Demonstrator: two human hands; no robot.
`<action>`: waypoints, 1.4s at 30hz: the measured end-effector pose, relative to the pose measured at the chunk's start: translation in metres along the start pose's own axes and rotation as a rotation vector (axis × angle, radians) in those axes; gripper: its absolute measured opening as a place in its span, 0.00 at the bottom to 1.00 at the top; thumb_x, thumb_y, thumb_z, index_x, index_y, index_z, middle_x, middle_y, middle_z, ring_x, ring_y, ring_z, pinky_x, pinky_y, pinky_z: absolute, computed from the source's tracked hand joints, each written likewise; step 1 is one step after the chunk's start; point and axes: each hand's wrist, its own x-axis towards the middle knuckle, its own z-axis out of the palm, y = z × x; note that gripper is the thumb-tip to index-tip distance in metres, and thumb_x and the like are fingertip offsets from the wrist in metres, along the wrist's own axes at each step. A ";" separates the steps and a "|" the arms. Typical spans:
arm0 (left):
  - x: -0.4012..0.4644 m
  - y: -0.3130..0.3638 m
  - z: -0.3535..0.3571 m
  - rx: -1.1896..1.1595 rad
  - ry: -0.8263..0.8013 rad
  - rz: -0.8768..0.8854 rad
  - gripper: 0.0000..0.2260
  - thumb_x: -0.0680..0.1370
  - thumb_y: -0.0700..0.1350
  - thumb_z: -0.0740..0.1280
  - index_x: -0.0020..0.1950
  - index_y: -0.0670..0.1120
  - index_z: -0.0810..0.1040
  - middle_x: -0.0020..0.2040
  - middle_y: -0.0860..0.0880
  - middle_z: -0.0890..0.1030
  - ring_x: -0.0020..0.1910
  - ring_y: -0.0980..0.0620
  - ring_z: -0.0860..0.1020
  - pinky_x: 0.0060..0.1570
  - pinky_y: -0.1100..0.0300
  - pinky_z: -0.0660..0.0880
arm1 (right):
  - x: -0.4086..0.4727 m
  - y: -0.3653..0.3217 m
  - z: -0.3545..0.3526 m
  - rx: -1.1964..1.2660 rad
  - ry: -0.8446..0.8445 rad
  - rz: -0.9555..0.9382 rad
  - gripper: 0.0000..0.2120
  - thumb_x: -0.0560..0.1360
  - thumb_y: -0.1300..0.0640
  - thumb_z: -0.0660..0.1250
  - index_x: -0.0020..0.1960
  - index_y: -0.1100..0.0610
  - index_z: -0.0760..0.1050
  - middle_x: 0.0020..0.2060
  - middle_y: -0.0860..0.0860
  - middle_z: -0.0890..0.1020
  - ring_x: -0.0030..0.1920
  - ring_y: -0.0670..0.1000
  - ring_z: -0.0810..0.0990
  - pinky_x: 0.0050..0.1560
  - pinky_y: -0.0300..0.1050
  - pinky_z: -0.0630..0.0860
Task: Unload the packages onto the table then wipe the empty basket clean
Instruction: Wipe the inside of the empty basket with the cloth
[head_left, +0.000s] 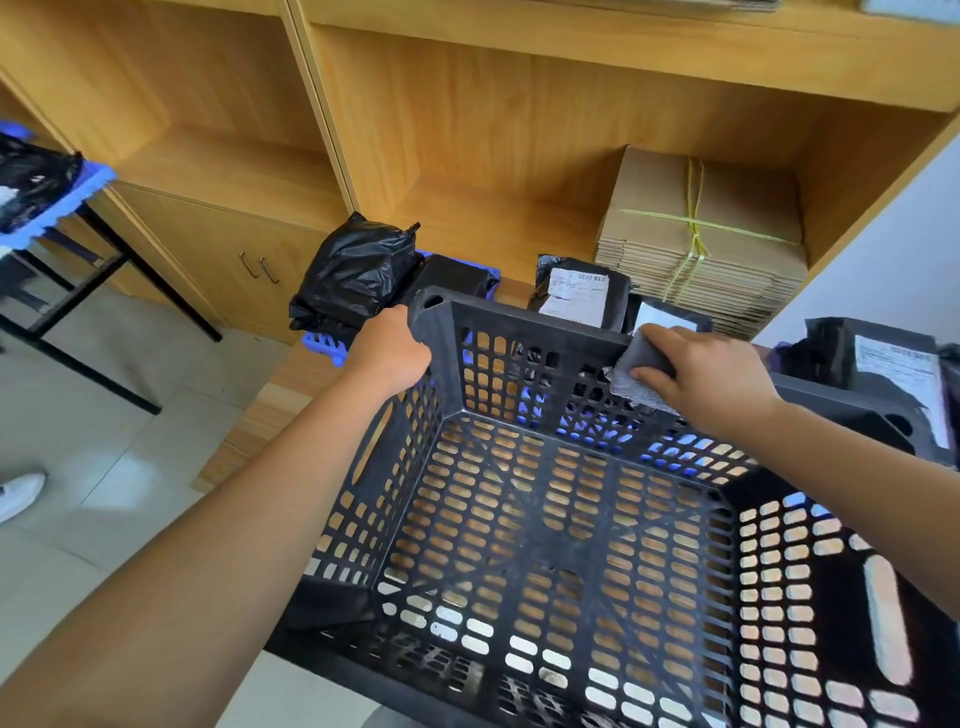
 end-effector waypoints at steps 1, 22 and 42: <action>0.001 -0.001 0.001 0.005 -0.001 0.002 0.03 0.77 0.38 0.65 0.49 0.43 0.74 0.46 0.44 0.79 0.42 0.41 0.81 0.45 0.42 0.81 | 0.002 -0.004 0.001 -0.003 0.010 -0.002 0.14 0.78 0.47 0.66 0.58 0.55 0.74 0.40 0.52 0.80 0.38 0.58 0.80 0.32 0.44 0.64; -0.001 0.003 0.001 0.050 0.019 0.012 0.03 0.78 0.40 0.65 0.51 0.42 0.73 0.46 0.45 0.76 0.45 0.42 0.75 0.40 0.52 0.71 | 0.112 -0.160 0.029 0.076 0.141 0.053 0.15 0.78 0.48 0.65 0.55 0.60 0.76 0.46 0.56 0.82 0.46 0.60 0.81 0.41 0.48 0.66; -0.003 0.000 -0.005 -0.090 -0.066 -0.029 0.08 0.75 0.38 0.63 0.53 0.43 0.75 0.49 0.44 0.79 0.44 0.40 0.82 0.42 0.39 0.81 | 0.032 -0.039 -0.003 0.167 -0.104 -0.027 0.22 0.80 0.50 0.65 0.72 0.48 0.67 0.57 0.50 0.81 0.54 0.59 0.79 0.44 0.50 0.76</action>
